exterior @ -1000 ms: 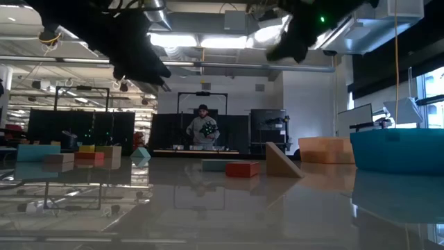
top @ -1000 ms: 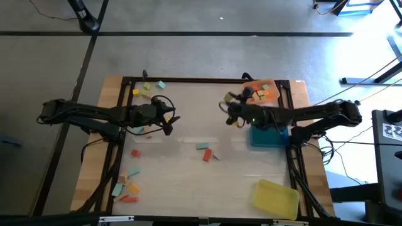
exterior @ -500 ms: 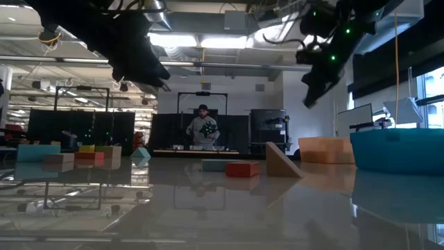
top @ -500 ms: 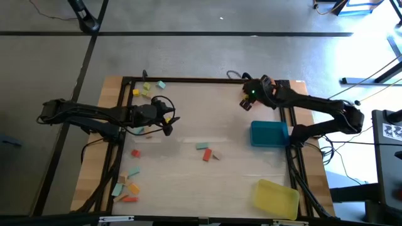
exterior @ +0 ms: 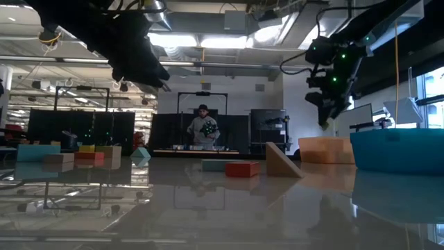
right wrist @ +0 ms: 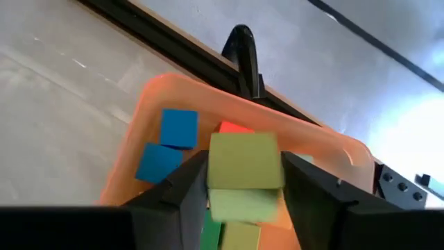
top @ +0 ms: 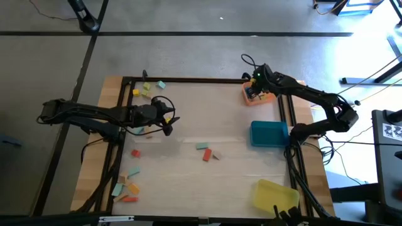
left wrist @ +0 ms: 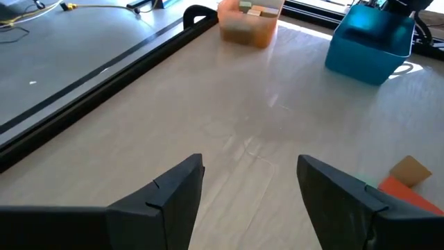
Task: Sort blocks by size
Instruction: Put the green cube block into the orange bin, then put the brown cube block into the orange bin
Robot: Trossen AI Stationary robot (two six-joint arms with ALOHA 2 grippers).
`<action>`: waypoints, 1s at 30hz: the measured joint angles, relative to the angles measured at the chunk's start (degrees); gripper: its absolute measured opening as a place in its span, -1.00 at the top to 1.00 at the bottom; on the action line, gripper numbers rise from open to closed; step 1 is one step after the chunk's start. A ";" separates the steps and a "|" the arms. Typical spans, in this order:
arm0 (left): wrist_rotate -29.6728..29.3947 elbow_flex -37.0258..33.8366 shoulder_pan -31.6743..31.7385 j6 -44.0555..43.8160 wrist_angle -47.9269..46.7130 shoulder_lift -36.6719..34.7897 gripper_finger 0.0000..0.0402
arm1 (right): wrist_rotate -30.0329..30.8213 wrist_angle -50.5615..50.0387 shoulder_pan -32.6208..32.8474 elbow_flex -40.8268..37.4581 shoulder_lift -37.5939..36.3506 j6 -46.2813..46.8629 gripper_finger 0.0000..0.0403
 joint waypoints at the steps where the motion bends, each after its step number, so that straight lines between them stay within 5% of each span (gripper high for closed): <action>1: 0.00 0.00 0.00 0.00 0.00 0.00 -0.10 | -0.09 0.00 -0.23 0.00 0.25 0.00 0.07; 6: 0.00 0.00 0.00 0.00 0.02 0.00 -0.10 | -1.35 0.04 -0.22 0.00 0.50 -0.30 -0.21; 14: -5.49 4.13 3.61 -3.27 -7.65 -0.01 -0.10 | -16.68 2.89 6.40 -0.02 -2.43 0.02 -0.52; 21: -9.18 5.66 15.11 -11.02 -22.17 1.09 -0.10 | -16.97 11.63 20.13 -0.04 -2.55 -1.08 -0.56; 30: -7.29 5.66 29.31 -10.15 -25.42 11.32 -0.10 | -11.45 17.35 31.85 -0.04 -2.38 -3.21 -0.53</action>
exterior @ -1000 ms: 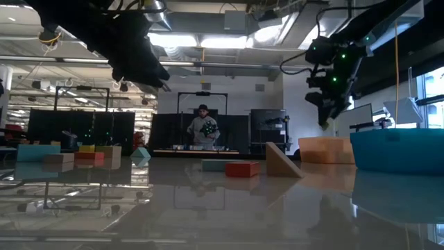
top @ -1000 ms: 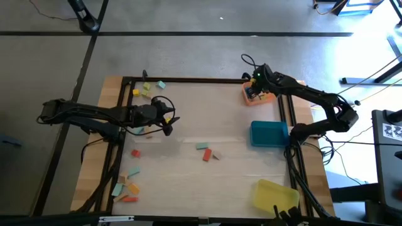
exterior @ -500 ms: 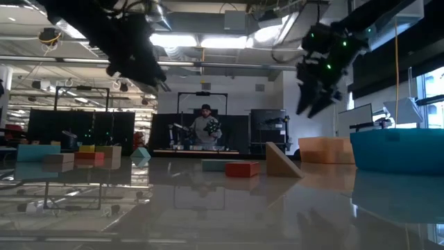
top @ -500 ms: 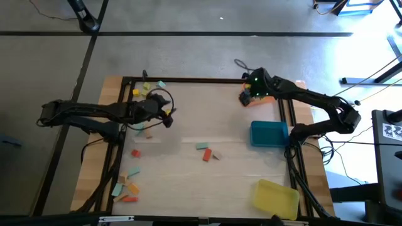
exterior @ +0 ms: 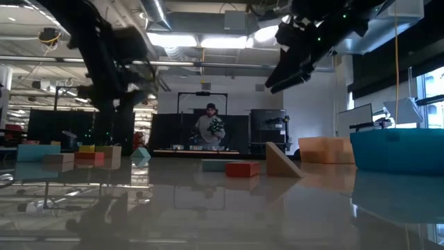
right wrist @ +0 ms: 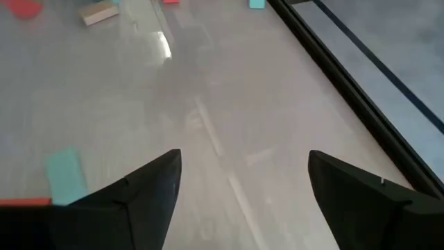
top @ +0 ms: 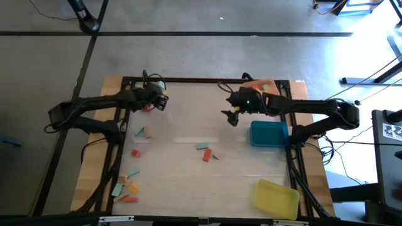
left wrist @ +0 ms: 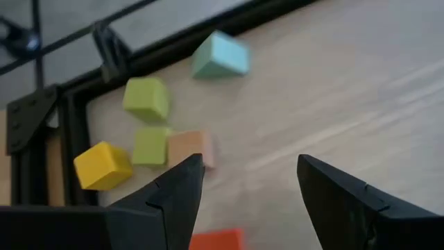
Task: Sort blocks by size
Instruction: Put the brown cube block into the orange bin
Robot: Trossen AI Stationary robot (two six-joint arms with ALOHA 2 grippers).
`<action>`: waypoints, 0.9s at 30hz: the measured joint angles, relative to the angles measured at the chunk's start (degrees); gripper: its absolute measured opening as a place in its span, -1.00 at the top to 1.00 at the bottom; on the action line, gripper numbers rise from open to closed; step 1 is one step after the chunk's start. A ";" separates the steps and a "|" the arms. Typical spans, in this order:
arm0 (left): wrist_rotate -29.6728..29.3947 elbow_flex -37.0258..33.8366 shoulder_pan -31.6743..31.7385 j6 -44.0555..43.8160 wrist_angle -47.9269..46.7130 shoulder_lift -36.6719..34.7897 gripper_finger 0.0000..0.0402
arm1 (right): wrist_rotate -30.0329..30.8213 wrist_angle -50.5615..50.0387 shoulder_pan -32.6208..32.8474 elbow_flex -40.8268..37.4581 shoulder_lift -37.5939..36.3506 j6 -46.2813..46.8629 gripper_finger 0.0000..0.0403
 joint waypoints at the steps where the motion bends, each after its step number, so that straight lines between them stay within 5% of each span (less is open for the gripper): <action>1: 0.04 0.00 1.24 0.42 -0.04 1.44 -0.10 | 0.60 -0.02 0.66 0.00 0.00 -0.03 -0.53; 10: 1.10 0.00 7.83 2.88 3.63 9.93 -0.10 | 1.42 -0.54 2.53 0.00 0.00 -0.02 -0.53; 27: 3.05 0.11 9.24 5.61 6.73 15.13 -0.10 | 1.39 -2.98 2.49 0.00 0.00 -0.02 -0.53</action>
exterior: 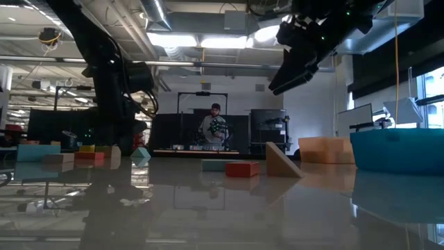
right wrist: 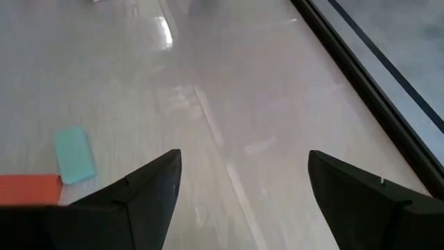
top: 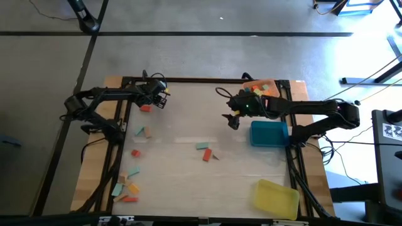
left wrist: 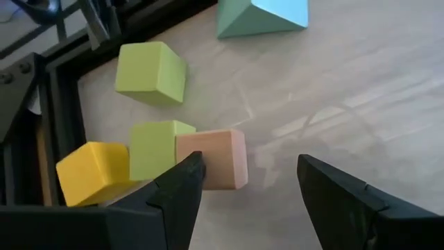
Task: Sort blocks by size
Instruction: Put the brown cube block into the orange bin
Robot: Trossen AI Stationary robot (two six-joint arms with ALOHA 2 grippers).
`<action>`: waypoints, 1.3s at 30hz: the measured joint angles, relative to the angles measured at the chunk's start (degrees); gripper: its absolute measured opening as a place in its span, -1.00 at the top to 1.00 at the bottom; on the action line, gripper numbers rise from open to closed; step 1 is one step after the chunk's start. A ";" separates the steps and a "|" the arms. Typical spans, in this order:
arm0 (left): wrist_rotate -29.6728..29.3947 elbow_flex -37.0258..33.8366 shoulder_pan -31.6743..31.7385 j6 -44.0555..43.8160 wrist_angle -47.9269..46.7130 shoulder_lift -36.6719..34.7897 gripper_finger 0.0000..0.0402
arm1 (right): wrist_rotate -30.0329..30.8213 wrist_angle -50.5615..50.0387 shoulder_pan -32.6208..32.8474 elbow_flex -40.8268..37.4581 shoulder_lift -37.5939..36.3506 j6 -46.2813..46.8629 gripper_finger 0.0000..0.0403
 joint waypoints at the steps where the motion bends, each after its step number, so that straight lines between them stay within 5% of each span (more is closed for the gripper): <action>1: 0.14 0.00 -0.10 0.10 -0.22 -0.04 -0.10 | 0.00 -0.20 0.02 0.00 0.00 0.00 -0.53; 14: 7.46 -0.15 -12.99 -3.12 -3.49 -4.20 -0.10 | -0.02 -0.69 -0.01 0.00 0.02 0.17 -0.53; 21: 1.88 0.44 -17.69 -9.58 -8.16 -9.67 -0.10 | -0.06 -0.69 0.00 0.00 0.02 0.53 -0.53; 28: -0.39 -1.03 -16.05 -8.71 -8.67 -10.09 -0.10 | -0.07 -0.87 0.02 0.00 0.02 0.66 -0.53; 39: 4.33 -7.69 -12.10 -5.96 2.89 -9.55 -0.10 | -0.26 -1.06 0.04 0.02 0.04 0.66 -0.53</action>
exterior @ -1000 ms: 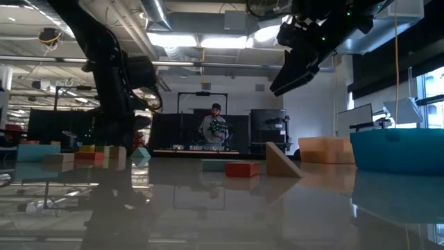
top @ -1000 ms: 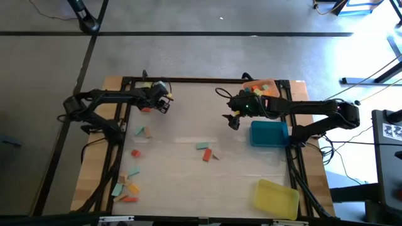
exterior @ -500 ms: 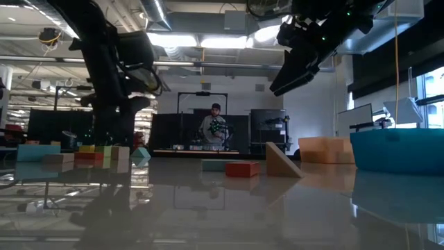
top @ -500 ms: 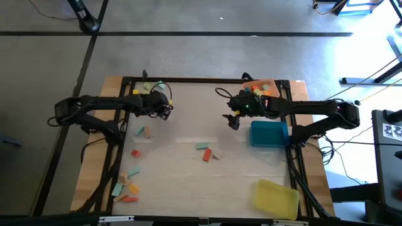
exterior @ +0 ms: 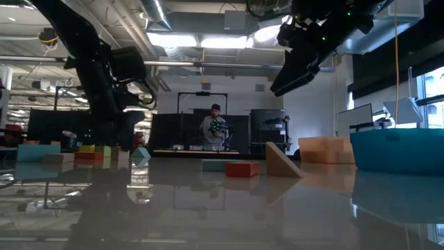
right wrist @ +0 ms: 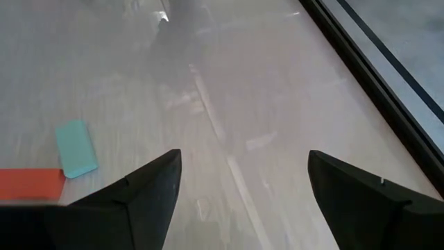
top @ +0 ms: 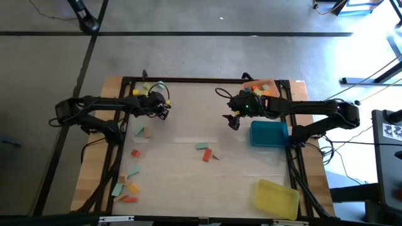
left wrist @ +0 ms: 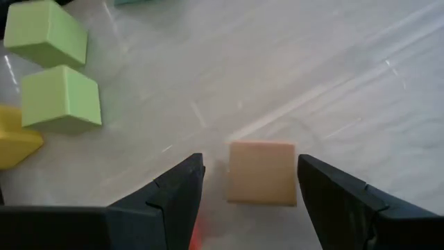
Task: Sort blocks by size
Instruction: Put the brown cube block into the orange bin
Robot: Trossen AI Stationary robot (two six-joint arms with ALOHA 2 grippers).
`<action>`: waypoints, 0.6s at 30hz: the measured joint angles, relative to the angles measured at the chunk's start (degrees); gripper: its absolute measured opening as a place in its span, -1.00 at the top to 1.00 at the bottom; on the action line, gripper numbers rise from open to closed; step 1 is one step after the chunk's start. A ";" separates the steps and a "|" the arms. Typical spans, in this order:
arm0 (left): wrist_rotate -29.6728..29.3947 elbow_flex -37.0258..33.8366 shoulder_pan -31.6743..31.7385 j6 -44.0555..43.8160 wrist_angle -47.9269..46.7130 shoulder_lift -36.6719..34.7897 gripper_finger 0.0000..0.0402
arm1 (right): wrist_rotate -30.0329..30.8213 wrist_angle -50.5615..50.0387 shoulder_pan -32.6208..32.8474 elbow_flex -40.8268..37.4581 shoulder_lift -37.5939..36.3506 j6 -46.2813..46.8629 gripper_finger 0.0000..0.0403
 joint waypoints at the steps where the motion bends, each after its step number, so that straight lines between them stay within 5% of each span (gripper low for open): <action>1: 0.00 -0.52 0.27 0.21 0.70 0.00 -0.10 | 0.00 0.00 0.00 0.00 -0.01 0.00 -0.53; 6: 2.51 -3.70 1.63 1.51 4.36 0.00 -0.04 | 0.02 0.02 -0.02 0.00 0.00 0.01 -0.53; 12: 2.82 -6.16 1.81 3.25 11.88 0.00 0.41 | -0.03 0.68 -0.02 0.00 0.00 0.01 -0.53; 18: 8.20 -5.02 -2.07 5.88 16.52 -0.87 0.44 | -2.79 3.88 -0.02 0.04 0.55 -0.42 -0.53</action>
